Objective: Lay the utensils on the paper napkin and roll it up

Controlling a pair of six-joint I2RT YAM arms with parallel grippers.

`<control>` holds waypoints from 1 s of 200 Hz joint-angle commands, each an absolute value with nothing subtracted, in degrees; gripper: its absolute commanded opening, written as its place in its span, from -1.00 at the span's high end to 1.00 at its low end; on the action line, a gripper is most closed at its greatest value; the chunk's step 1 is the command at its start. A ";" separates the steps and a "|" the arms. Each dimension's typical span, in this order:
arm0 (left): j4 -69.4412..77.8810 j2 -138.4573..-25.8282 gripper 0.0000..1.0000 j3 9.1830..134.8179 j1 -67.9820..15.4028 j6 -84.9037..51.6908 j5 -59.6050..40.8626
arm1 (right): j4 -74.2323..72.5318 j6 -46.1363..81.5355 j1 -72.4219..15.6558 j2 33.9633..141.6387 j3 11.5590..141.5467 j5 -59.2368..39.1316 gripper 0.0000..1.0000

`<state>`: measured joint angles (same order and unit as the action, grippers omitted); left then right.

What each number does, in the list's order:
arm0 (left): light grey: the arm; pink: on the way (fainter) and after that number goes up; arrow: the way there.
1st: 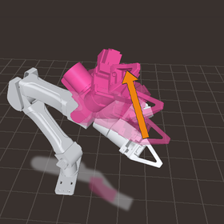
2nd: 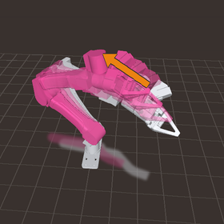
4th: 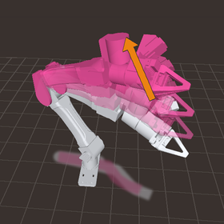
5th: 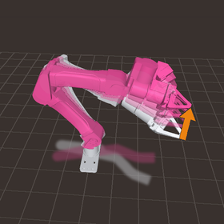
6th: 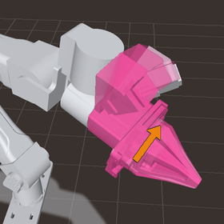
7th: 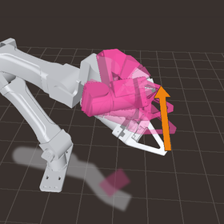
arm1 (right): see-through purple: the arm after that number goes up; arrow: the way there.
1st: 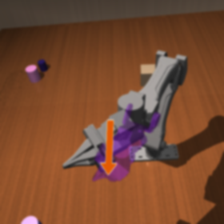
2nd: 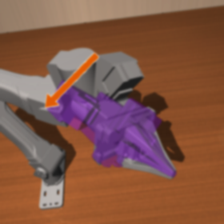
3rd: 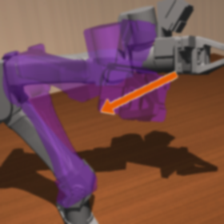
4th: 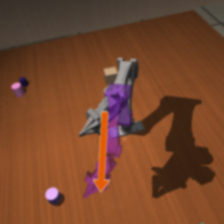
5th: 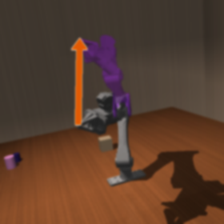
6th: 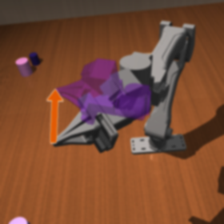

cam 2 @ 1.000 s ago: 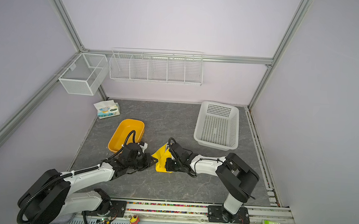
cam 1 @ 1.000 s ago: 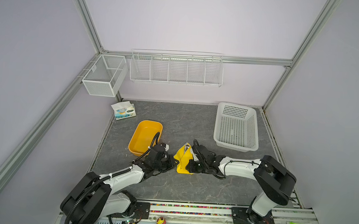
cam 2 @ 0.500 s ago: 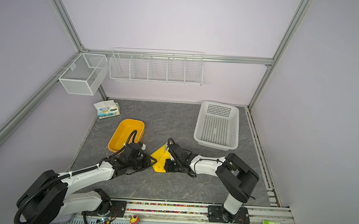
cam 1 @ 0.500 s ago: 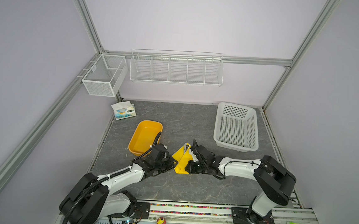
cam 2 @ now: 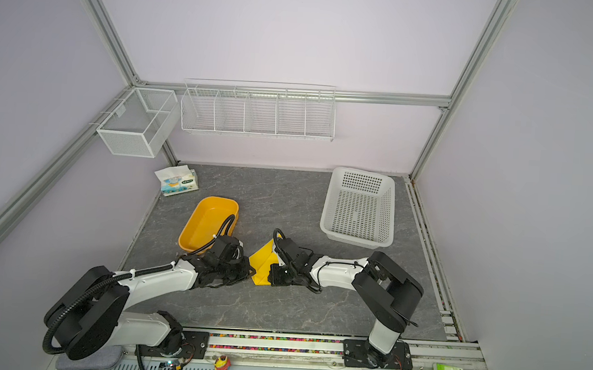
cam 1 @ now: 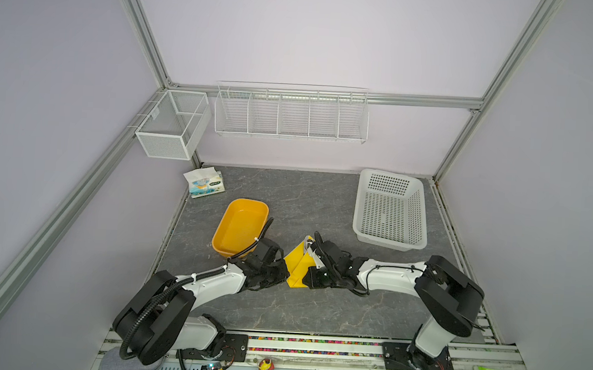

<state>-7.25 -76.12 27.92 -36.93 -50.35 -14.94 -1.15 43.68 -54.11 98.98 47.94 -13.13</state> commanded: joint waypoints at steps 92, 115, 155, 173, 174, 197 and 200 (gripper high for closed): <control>-11.79 -72.38 0.85 33.46 -37.04 -46.74 -23.93 | 1.97 44.64 -54.39 100.62 48.68 -9.65 0.71; -11.28 -73.13 0.84 35.17 -37.18 -47.78 -27.00 | 1.50 44.86 -54.16 100.37 48.52 -9.67 0.71; -9.93 -75.95 0.82 36.03 -37.34 -51.84 -28.23 | 0.18 45.09 -54.00 100.04 48.15 -10.37 0.71; -7.47 -77.18 0.82 35.76 -37.44 -54.32 -29.01 | -0.42 45.28 -53.78 99.71 47.92 -10.64 0.71; -7.34 -77.26 0.82 35.77 -37.44 -54.36 -29.09 | -0.43 45.31 -53.79 99.69 47.91 -10.64 0.72; -3.07 -79.63 0.82 35.95 -37.96 -56.08 -30.74 | -1.04 45.36 -53.66 99.20 47.56 -10.64 0.71; -2.61 -79.96 0.82 36.01 -38.09 -56.23 -30.91 | -1.20 45.43 -53.66 99.15 47.41 -10.68 0.71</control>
<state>-8.05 -77.97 35.16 -37.32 -53.10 -28.53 -0.56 44.60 -54.08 99.66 48.42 -11.64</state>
